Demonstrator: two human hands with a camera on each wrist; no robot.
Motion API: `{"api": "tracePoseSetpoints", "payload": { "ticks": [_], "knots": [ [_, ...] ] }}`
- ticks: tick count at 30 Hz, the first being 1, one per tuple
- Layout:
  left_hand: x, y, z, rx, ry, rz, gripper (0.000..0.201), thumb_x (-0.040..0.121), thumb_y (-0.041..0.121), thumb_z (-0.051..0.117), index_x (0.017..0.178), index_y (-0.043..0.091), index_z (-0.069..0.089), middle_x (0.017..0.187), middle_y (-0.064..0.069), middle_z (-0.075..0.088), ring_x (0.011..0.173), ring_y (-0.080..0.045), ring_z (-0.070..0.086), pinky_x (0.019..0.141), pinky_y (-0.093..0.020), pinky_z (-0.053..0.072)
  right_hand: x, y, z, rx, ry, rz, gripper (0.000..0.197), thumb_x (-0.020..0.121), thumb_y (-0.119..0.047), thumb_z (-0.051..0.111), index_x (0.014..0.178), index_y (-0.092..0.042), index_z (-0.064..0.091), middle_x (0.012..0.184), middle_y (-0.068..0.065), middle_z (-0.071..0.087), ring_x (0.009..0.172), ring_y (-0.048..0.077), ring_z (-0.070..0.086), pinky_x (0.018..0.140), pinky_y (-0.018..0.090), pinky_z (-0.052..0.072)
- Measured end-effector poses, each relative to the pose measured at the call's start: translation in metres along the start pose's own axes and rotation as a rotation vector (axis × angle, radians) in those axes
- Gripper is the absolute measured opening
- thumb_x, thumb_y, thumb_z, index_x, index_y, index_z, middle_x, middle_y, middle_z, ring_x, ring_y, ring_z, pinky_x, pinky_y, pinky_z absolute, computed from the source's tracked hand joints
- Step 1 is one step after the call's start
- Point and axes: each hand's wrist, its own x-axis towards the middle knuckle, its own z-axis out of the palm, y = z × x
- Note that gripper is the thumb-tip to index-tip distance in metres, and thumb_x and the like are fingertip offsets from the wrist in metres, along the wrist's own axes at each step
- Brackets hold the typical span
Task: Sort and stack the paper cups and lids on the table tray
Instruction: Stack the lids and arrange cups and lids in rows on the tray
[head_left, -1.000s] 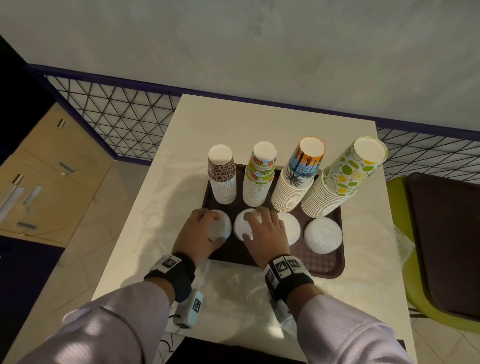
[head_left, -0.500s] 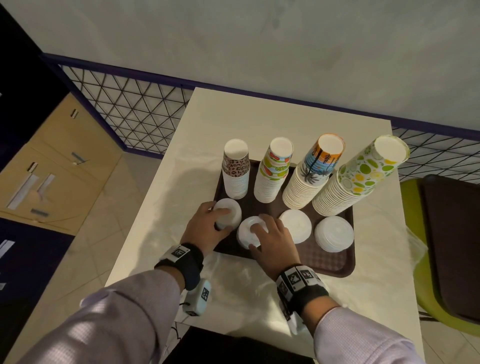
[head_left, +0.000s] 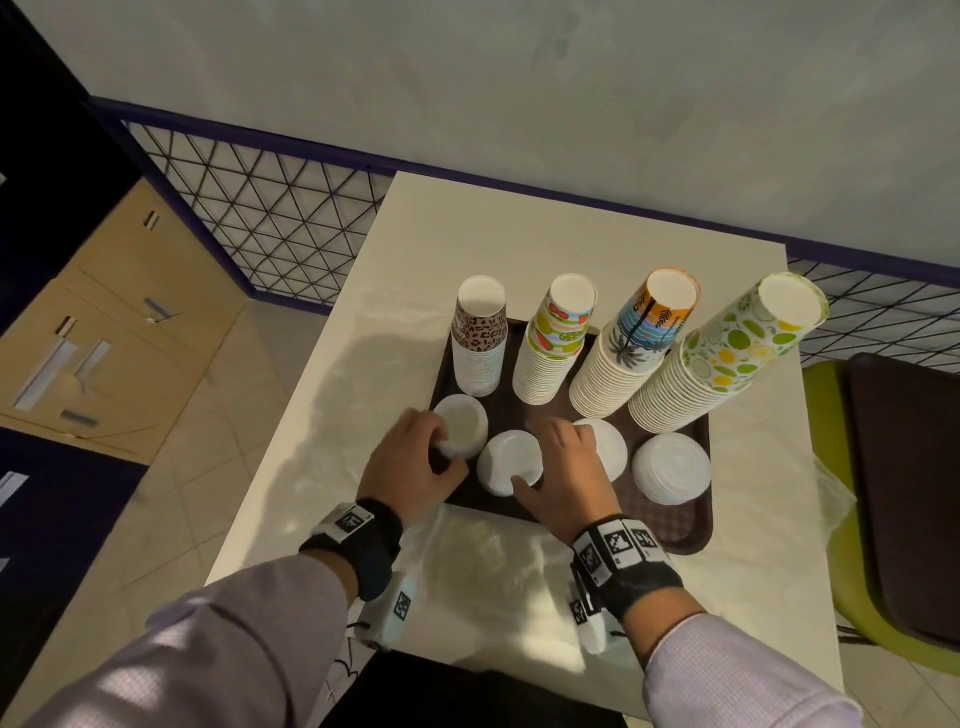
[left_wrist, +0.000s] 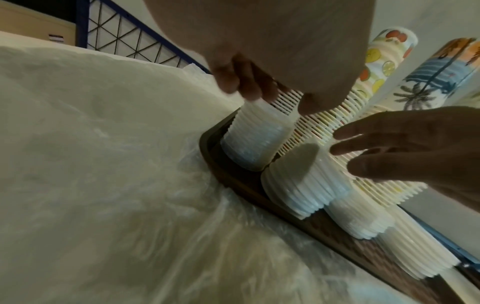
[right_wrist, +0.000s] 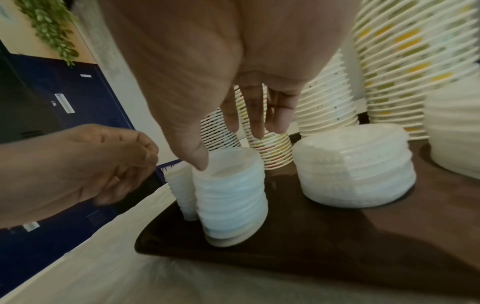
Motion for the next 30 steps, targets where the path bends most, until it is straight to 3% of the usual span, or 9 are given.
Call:
{"api": "tracePoseSetpoints", "payload": {
  "ticks": [3, 6, 8, 11, 13, 18, 24, 26, 30],
  "knots": [
    [-0.011, 0.003, 0.009, -0.068, -0.148, -0.057, 0.017, 0.096, 0.04, 0.066, 0.085, 0.027, 0.061, 0.076, 0.01, 0.063, 0.07, -0.007, 0.059, 0.066, -0.025, 0.041, 0.009, -0.002, 0.0, -0.05, -0.082, -0.002, 0.072, 0.074, -0.036, 0.08, 0.138, -0.013, 0.057, 0.13, 0.008, 0.058, 0.115, 0.03, 0.049, 0.095, 0.043, 0.049],
    [-0.015, 0.006, 0.025, -0.191, -0.261, -0.166, 0.034, 0.099, 0.052, 0.058, 0.107, 0.023, 0.073, 0.1, 0.008, 0.076, 0.094, -0.011, 0.07, 0.084, -0.031, 0.054, 0.013, -0.005, 0.001, -0.07, -0.135, -0.006, 0.068, 0.079, -0.037, 0.078, 0.14, -0.016, 0.056, 0.132, 0.007, 0.057, 0.116, 0.029, 0.05, 0.095, 0.038, 0.046],
    [-0.014, 0.012, 0.034, -0.256, -0.309, -0.21, 0.049, 0.095, 0.065, 0.053, 0.103, 0.023, 0.076, 0.102, 0.01, 0.077, 0.096, -0.008, 0.07, 0.093, -0.036, 0.056, 0.013, -0.007, 0.001, -0.043, -0.173, 0.007, 0.067, 0.082, -0.035, 0.077, 0.142, -0.017, 0.053, 0.133, 0.007, 0.056, 0.116, 0.029, 0.052, 0.094, 0.038, 0.047],
    [-0.012, 0.024, 0.039, -0.293, -0.33, -0.253, 0.05, 0.098, 0.061, 0.052, 0.075, 0.021, 0.069, 0.072, 0.007, 0.07, 0.074, -0.012, 0.068, 0.08, -0.036, 0.057, 0.012, -0.008, 0.0, 0.02, -0.193, 0.03, 0.064, 0.083, -0.029, 0.075, 0.142, -0.015, 0.053, 0.134, 0.008, 0.056, 0.116, 0.03, 0.056, 0.092, 0.04, 0.05],
    [-0.012, 0.028, 0.038, -0.301, -0.318, -0.276, 0.051, 0.099, 0.061, 0.052, 0.07, 0.02, 0.065, 0.062, 0.008, 0.063, 0.064, -0.01, 0.063, 0.07, -0.03, 0.051, 0.01, -0.01, 0.0, 0.056, -0.197, 0.039, 0.058, 0.086, -0.021, 0.071, 0.141, -0.013, 0.054, 0.133, 0.01, 0.056, 0.116, 0.031, 0.058, 0.092, 0.039, 0.051],
    [-0.01, 0.026, 0.038, -0.267, -0.295, -0.317, 0.055, 0.088, 0.07, 0.063, 0.072, 0.017, 0.065, 0.06, 0.008, 0.063, 0.056, -0.008, 0.06, 0.063, -0.026, 0.047, 0.012, -0.016, -0.008, 0.12, -0.211, 0.073, 0.044, 0.091, -0.006, 0.057, 0.134, -0.013, 0.059, 0.127, 0.011, 0.062, 0.111, 0.031, 0.062, 0.091, 0.039, 0.054],
    [-0.011, 0.028, 0.028, -0.206, -0.26, -0.365, 0.057, 0.09, 0.07, 0.061, 0.064, 0.019, 0.06, 0.059, 0.005, 0.061, 0.062, -0.016, 0.063, 0.067, -0.032, 0.053, 0.051, -0.037, -0.027, 0.05, -0.121, -0.008, 0.035, 0.095, -0.01, 0.052, 0.128, -0.019, 0.063, 0.117, 0.007, 0.061, 0.1, 0.028, 0.063, 0.084, 0.04, 0.055],
    [-0.012, 0.028, 0.018, -0.264, -0.154, -0.416, 0.05, 0.095, 0.064, 0.058, 0.072, 0.019, 0.058, 0.069, 0.003, 0.063, 0.071, -0.021, 0.065, 0.075, -0.038, 0.056, 0.061, -0.045, -0.023, 0.074, -0.136, -0.036, 0.034, 0.097, -0.013, 0.051, 0.128, -0.021, 0.063, 0.12, 0.008, 0.06, 0.103, 0.027, 0.062, 0.087, 0.041, 0.054],
    [0.005, 0.017, 0.004, -0.372, 0.039, -0.444, 0.038, 0.1, 0.046, 0.058, 0.125, 0.017, 0.055, 0.122, -0.004, 0.065, 0.108, -0.025, 0.064, 0.093, -0.041, 0.053, 0.07, -0.052, -0.007, 0.034, -0.283, -0.056, 0.041, 0.099, -0.02, 0.05, 0.139, -0.03, 0.055, 0.141, 0.008, 0.048, 0.123, 0.03, 0.055, 0.101, 0.039, 0.049]
  ]
}}
